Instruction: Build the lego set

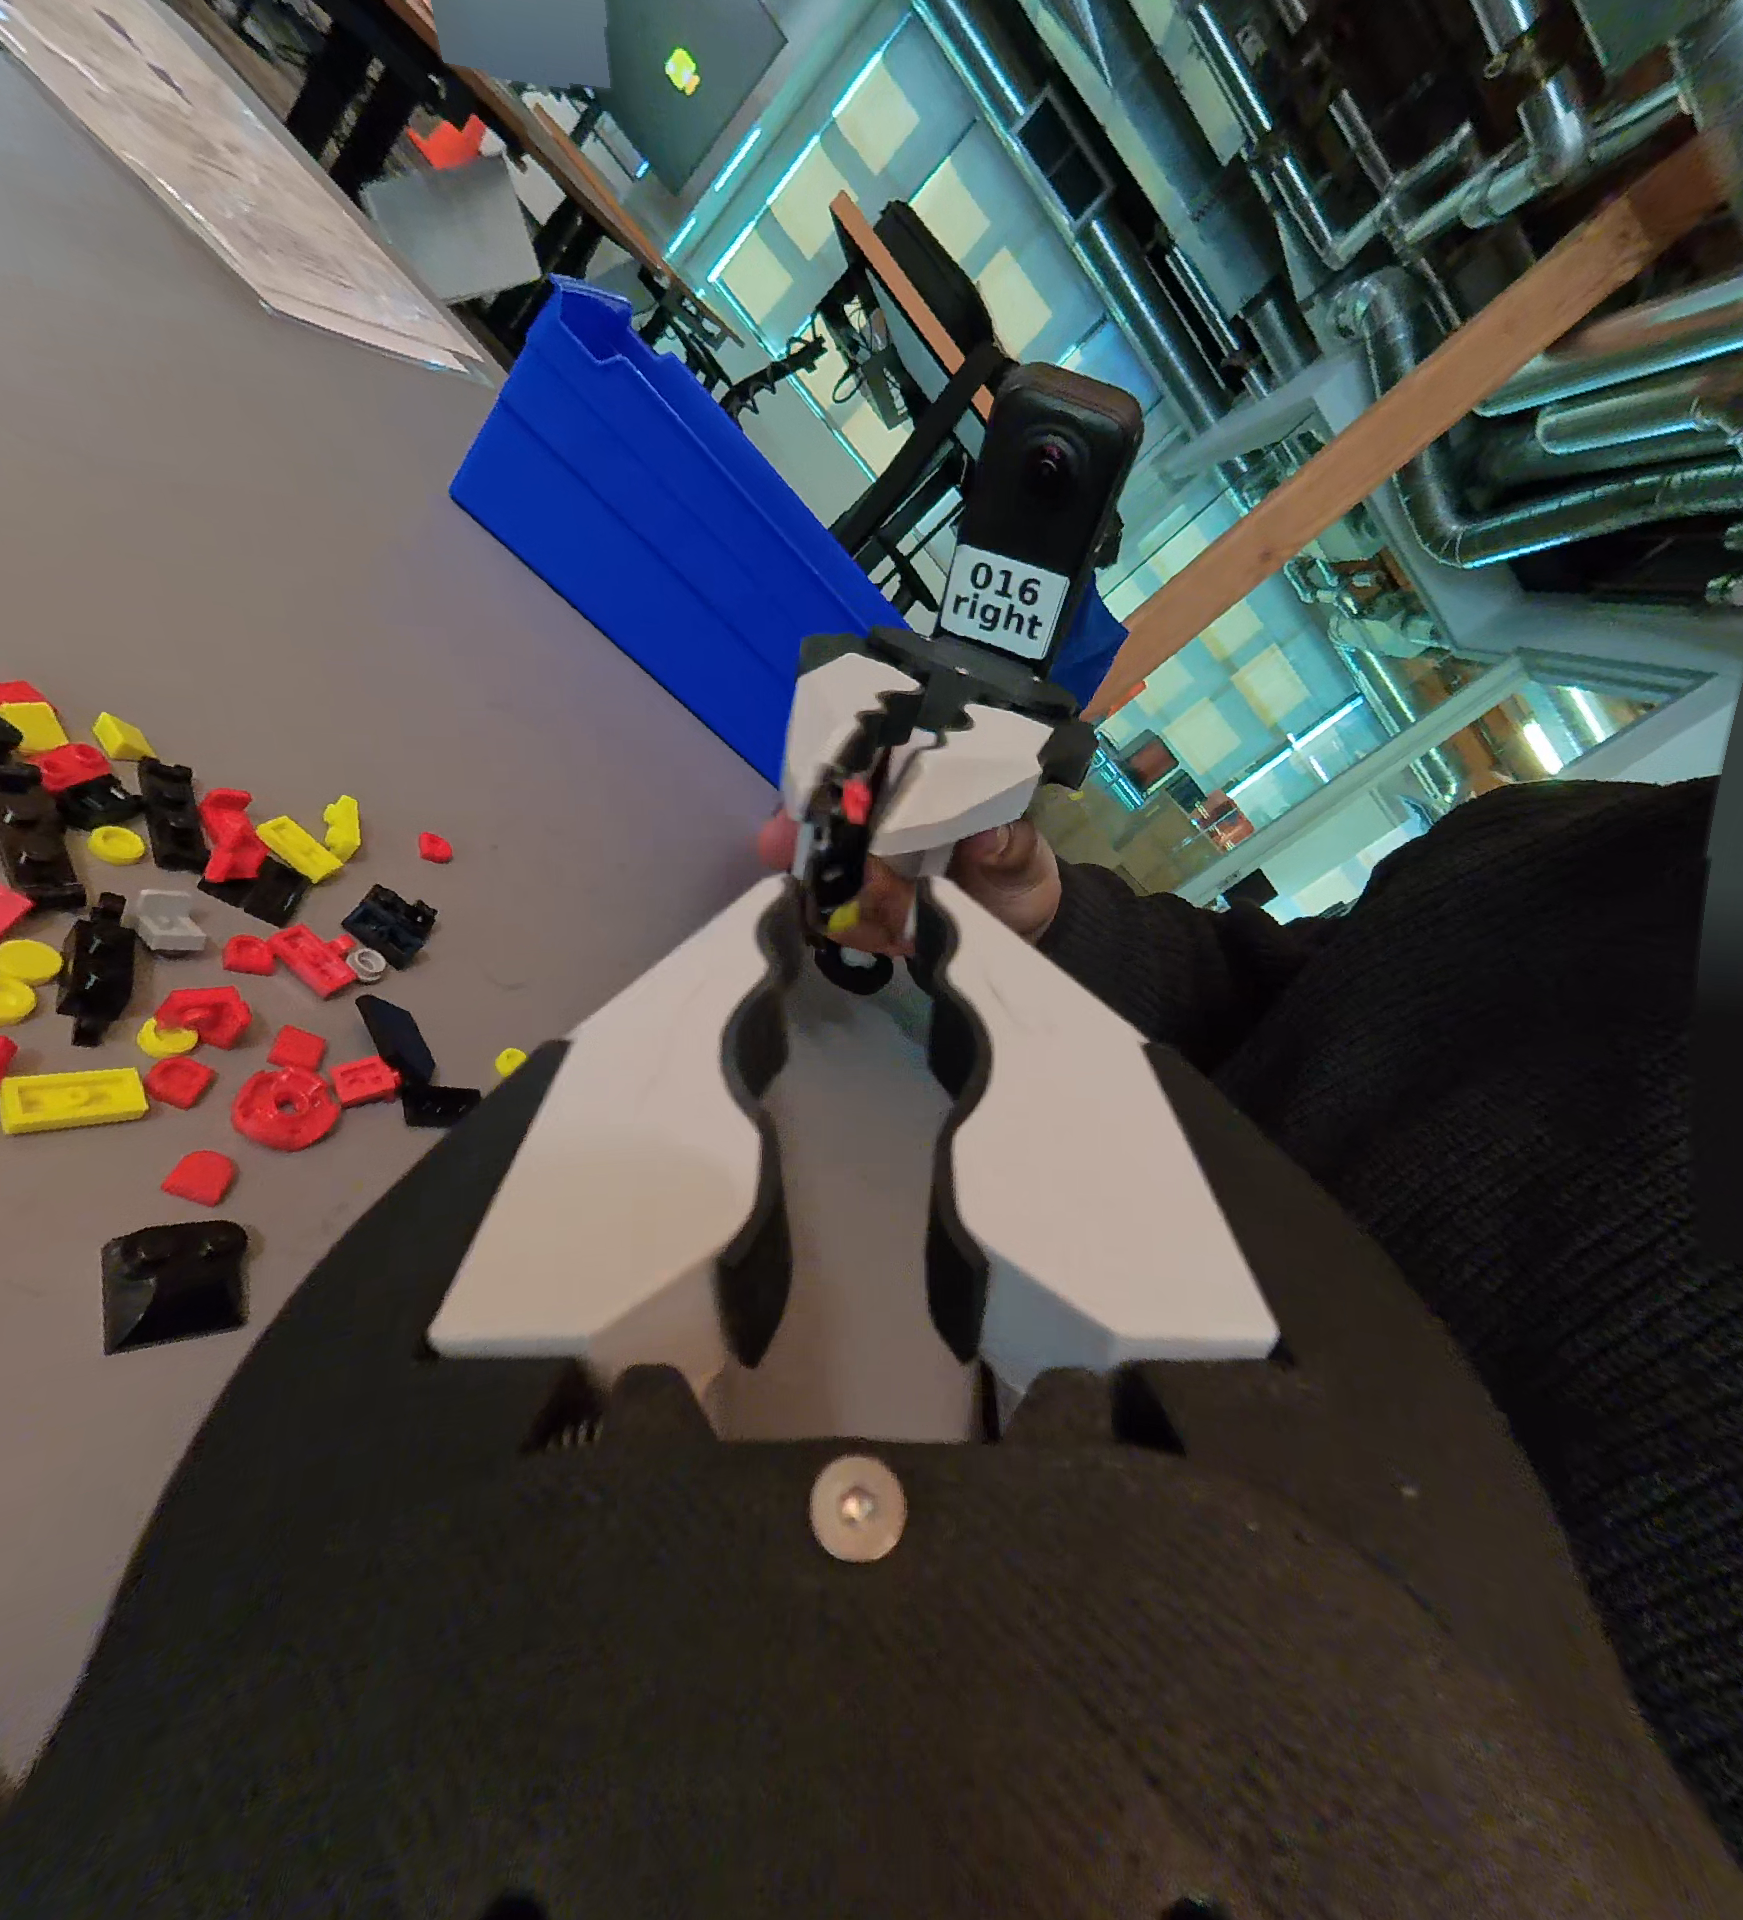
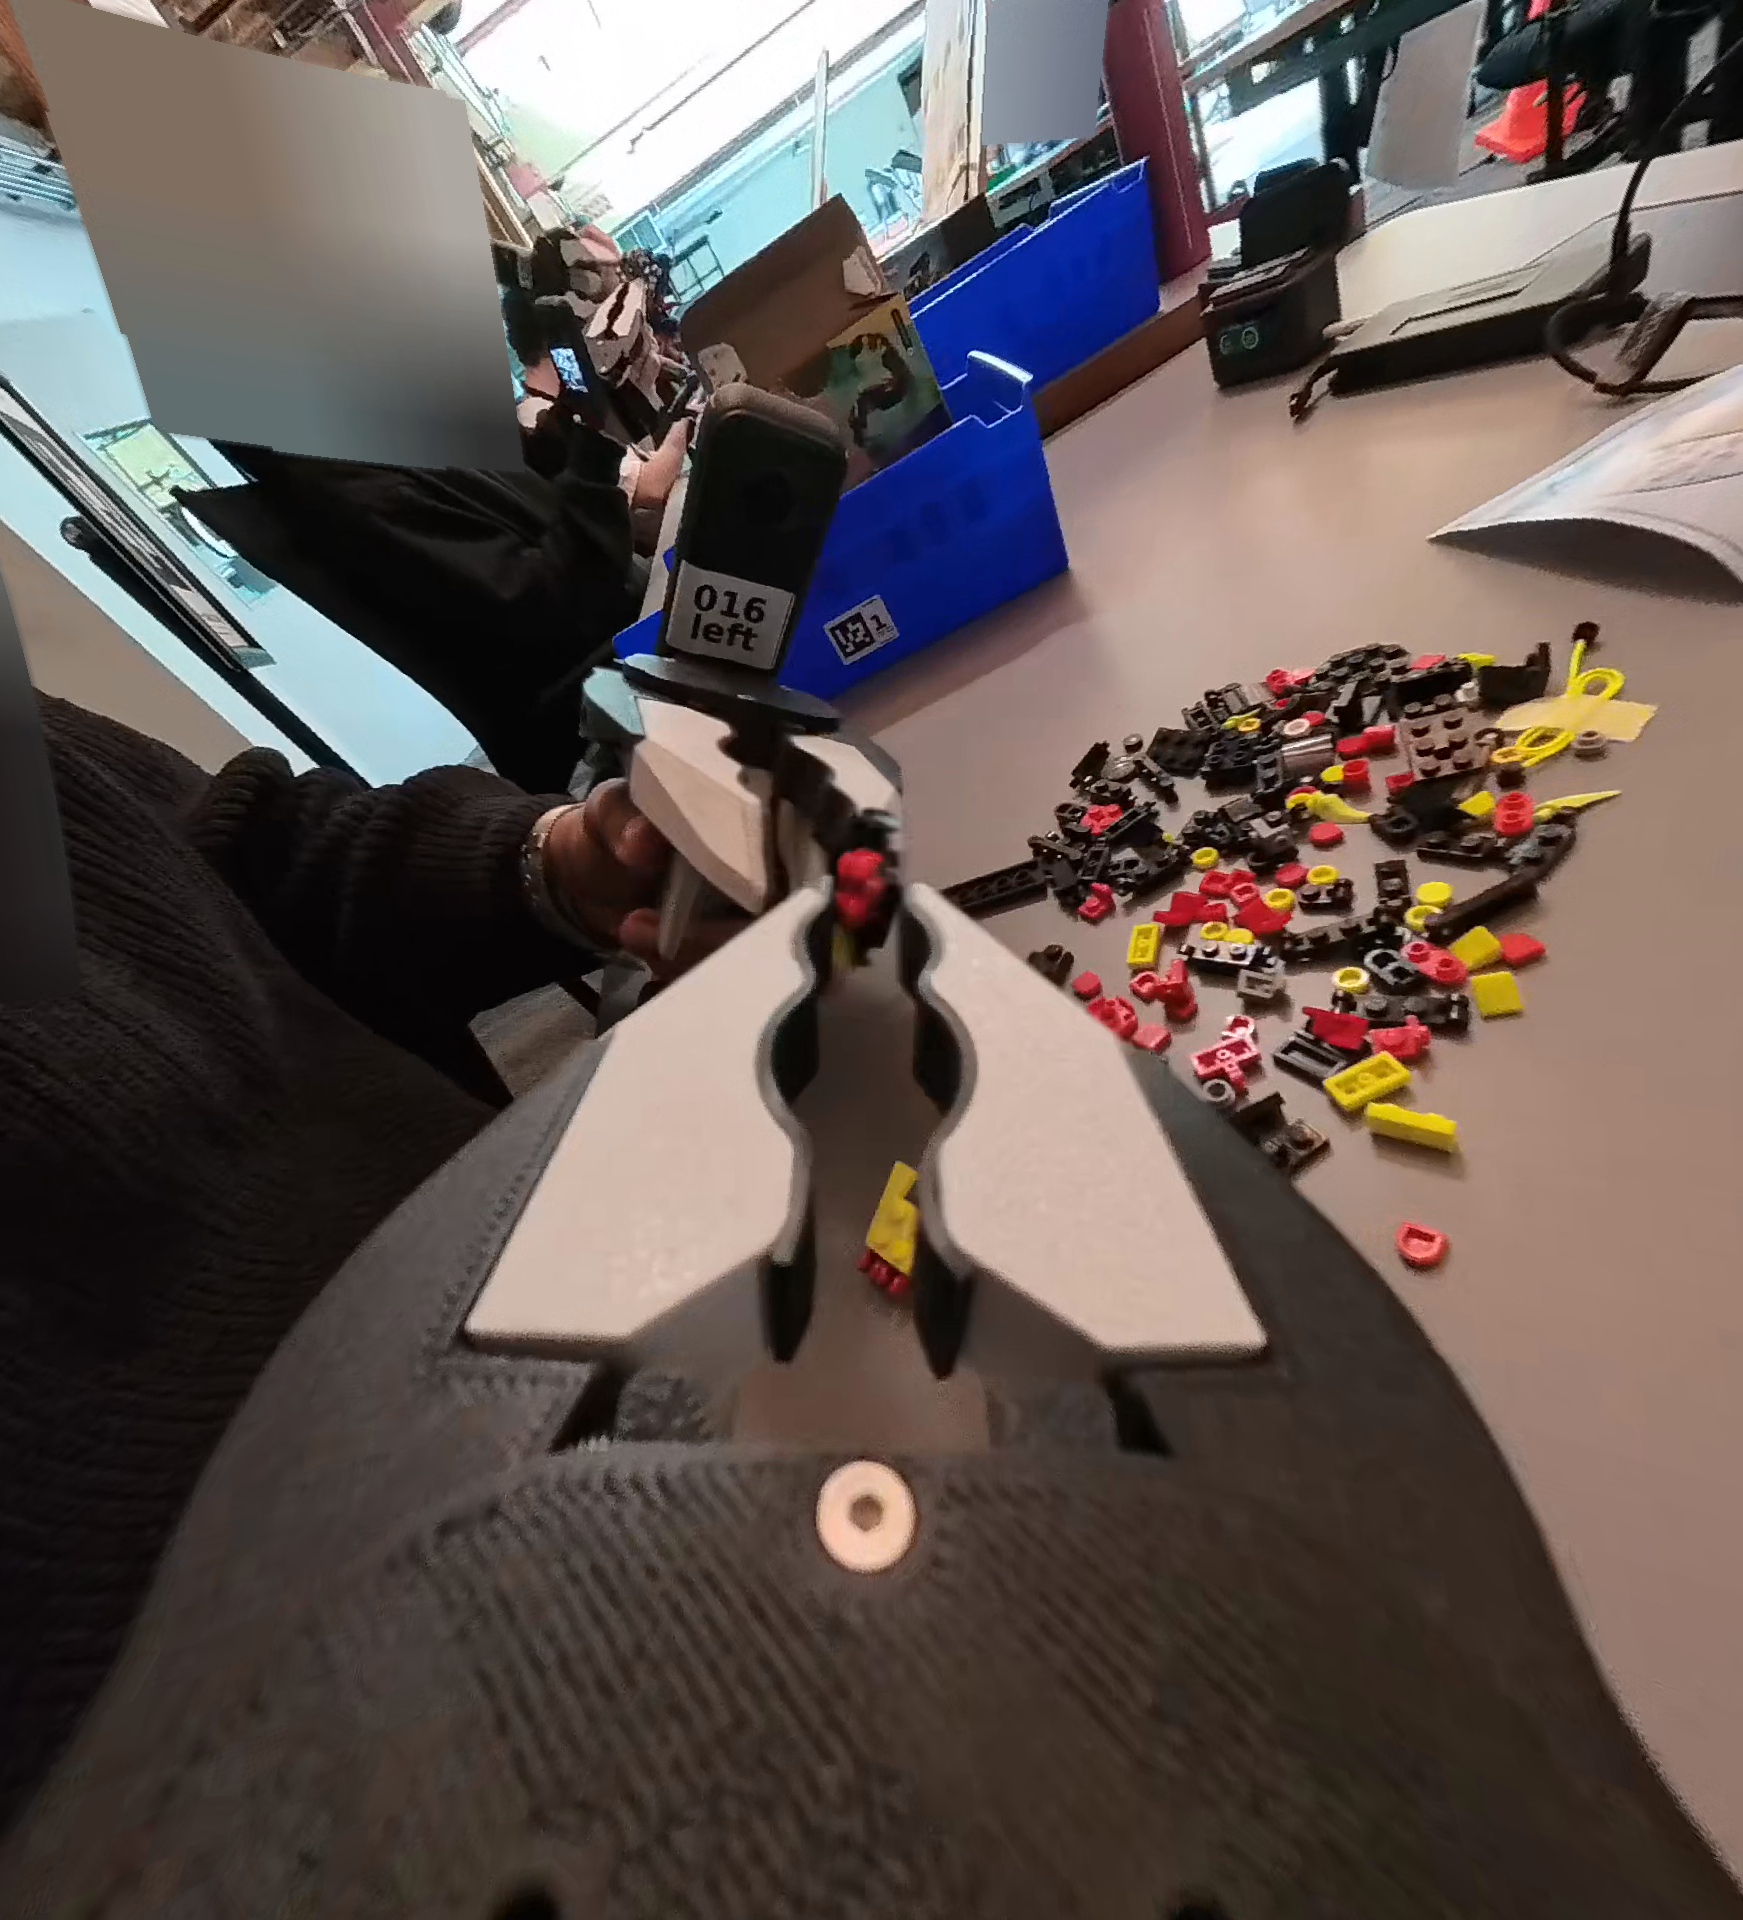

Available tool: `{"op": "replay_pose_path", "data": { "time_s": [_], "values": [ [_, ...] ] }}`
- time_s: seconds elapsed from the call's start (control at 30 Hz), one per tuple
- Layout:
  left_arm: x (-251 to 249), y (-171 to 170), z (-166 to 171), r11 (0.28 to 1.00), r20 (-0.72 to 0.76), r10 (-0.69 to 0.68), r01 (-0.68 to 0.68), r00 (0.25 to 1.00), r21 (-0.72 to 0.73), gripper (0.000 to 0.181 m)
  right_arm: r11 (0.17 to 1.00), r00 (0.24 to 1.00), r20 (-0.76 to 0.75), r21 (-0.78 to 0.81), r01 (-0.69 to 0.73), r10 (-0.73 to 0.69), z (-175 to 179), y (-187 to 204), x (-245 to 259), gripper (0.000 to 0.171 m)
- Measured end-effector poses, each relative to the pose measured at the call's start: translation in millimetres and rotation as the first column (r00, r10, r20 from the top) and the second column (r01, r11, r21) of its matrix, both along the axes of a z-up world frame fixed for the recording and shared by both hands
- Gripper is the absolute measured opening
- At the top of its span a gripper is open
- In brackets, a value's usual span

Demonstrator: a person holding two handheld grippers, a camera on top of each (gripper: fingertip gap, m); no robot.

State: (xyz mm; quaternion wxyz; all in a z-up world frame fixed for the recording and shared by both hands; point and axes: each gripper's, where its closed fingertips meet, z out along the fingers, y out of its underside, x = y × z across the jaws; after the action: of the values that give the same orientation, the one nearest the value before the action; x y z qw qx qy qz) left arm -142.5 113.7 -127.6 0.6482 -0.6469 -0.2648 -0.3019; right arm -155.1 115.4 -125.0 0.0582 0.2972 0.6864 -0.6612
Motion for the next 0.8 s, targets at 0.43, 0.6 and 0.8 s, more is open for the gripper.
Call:
{"op": "replay_pose_path", "data": {
  "time_s": [0.43, 0.6, 0.8],
  "values": [
    [1, 1, -5, 0.999, -0.003, -0.011, 0.011, 1.0, -0.031, 0.02, 0.996, 0.996, -0.004, 0.013, -0.084, 0.084, -2, -4, 12, 0.006],
    [5, 2, -3, 0.999, -0.013, -0.032, 0.031, 0.999, -0.024, 0.019, 0.995, 0.995, 0.014, 0.004, -0.096, 0.095, -2, -6, 13, 0.006],
    [9, 2, -2, 0.999, -0.039, -0.043, 0.042, 0.998, -0.024, 0.004, 0.995, 0.995, 0.063, -0.053, -0.079, 0.083, 1, -3, 9, 0.007]
  ]
}}
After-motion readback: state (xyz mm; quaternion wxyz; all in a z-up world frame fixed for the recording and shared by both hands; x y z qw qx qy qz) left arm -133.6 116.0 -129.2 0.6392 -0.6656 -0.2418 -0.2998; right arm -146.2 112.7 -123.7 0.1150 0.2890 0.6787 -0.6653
